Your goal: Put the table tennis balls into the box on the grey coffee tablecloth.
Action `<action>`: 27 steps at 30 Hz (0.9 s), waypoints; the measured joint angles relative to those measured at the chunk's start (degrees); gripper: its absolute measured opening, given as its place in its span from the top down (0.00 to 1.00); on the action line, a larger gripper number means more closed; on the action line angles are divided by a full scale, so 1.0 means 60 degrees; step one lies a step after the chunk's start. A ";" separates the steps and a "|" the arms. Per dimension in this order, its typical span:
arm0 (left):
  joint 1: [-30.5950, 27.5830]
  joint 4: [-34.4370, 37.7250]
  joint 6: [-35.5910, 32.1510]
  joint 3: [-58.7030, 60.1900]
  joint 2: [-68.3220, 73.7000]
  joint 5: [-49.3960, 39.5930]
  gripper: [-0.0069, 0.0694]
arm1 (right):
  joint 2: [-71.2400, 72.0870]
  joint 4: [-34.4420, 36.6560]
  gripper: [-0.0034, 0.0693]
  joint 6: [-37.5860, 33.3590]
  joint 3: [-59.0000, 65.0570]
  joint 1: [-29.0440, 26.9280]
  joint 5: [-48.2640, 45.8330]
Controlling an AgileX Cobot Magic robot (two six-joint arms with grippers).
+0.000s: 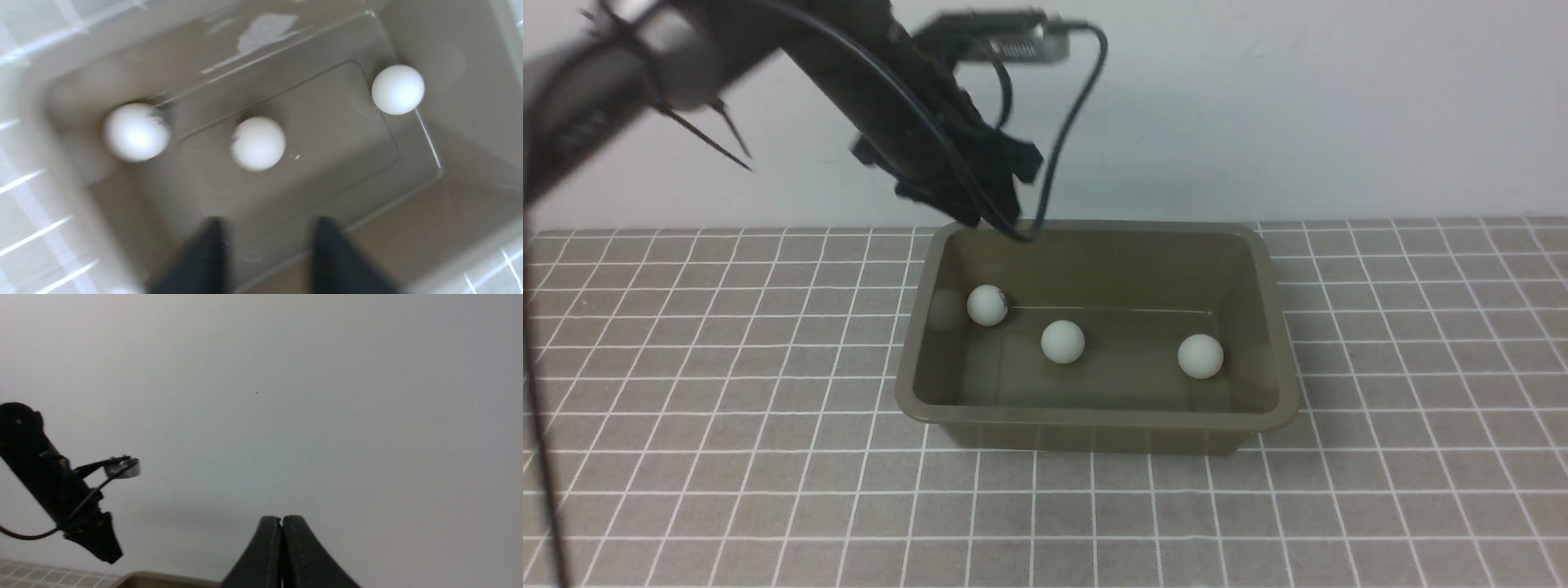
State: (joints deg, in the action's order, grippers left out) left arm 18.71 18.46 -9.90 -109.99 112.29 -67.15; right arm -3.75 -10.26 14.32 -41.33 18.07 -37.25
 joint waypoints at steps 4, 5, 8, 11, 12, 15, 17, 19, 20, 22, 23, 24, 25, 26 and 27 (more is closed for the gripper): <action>0.0000 -0.0436 0.0221 0.0483 -0.1952 -0.0111 0.90 | 0.0760 -0.0951 0.97 0.1459 0.0899 0.0000 0.1394; 0.0000 -0.0449 0.0258 0.0631 -0.2143 -0.0032 0.90 | 0.0797 -0.1150 0.97 0.1684 0.1077 0.0000 0.1618; 0.0000 -0.0428 0.0385 0.1858 -0.3999 0.0510 0.92 | 0.0820 -0.2079 0.97 0.2832 0.1567 0.0000 0.1890; 0.0000 -0.0470 0.0385 0.3331 -0.5599 0.1155 0.92 | 0.0820 -0.2725 0.97 0.3760 0.1720 0.0000 0.1899; 0.0000 -0.0470 0.0385 0.3806 -0.5952 0.1378 0.92 | 0.0820 -0.2841 0.97 0.3875 0.1720 0.0000 0.1899; 0.0009 -0.0470 0.0385 0.5587 -0.7762 0.2299 0.92 | 0.0820 -0.3310 0.97 0.4073 0.1720 0.0000 0.1961; 0.0009 -0.0470 0.0385 0.6770 -0.8732 0.2895 0.92 | 0.0820 -0.3515 0.97 0.4102 0.1720 0.0000 0.1980; 0.0009 -0.0470 0.0385 0.8077 -1.0029 0.3758 0.92 | 0.0820 -0.3576 0.97 0.4120 0.1720 0.0000 0.1980; 0.0009 -0.0470 0.0385 0.8707 -1.0485 0.4059 0.92 | 0.0820 -0.3596 0.97 0.4133 0.1720 0.0000 0.1980; 0.0009 -0.0470 0.0385 0.9880 -1.1678 0.4855 0.92 | 0.0820 -0.3604 0.97 0.4133 0.1720 0.0000 0.1980; 0.0009 -0.0470 0.0385 1.0512 -1.2316 0.5192 0.92 | 0.0820 -0.3613 0.97 0.4124 0.1720 0.0000 0.1980; 0.0009 -0.0470 0.0385 1.0892 -1.2851 0.5499 0.92 | 0.0820 -0.3621 0.97 0.4083 0.1720 0.0000 0.1980; 0.0009 -0.0470 0.0385 1.1318 -1.3280 0.5768 0.92 | 0.0820 -0.3631 0.97 0.4058 0.1720 0.0000 0.1980; 0.0009 -0.0470 0.0385 1.1398 -1.3386 0.5768 0.92 | 0.0820 -0.3631 0.97 0.4047 0.1720 0.0000 0.1980; 0.0009 -0.0470 0.0385 1.1884 -1.4131 0.6097 0.92 | 0.0820 -0.3631 0.97 0.4028 0.1720 0.0000 0.1980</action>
State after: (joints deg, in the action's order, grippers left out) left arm 18.77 15.64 -7.59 -38.68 27.50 -30.57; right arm 1.17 -32.05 38.49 -31.01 18.07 -25.37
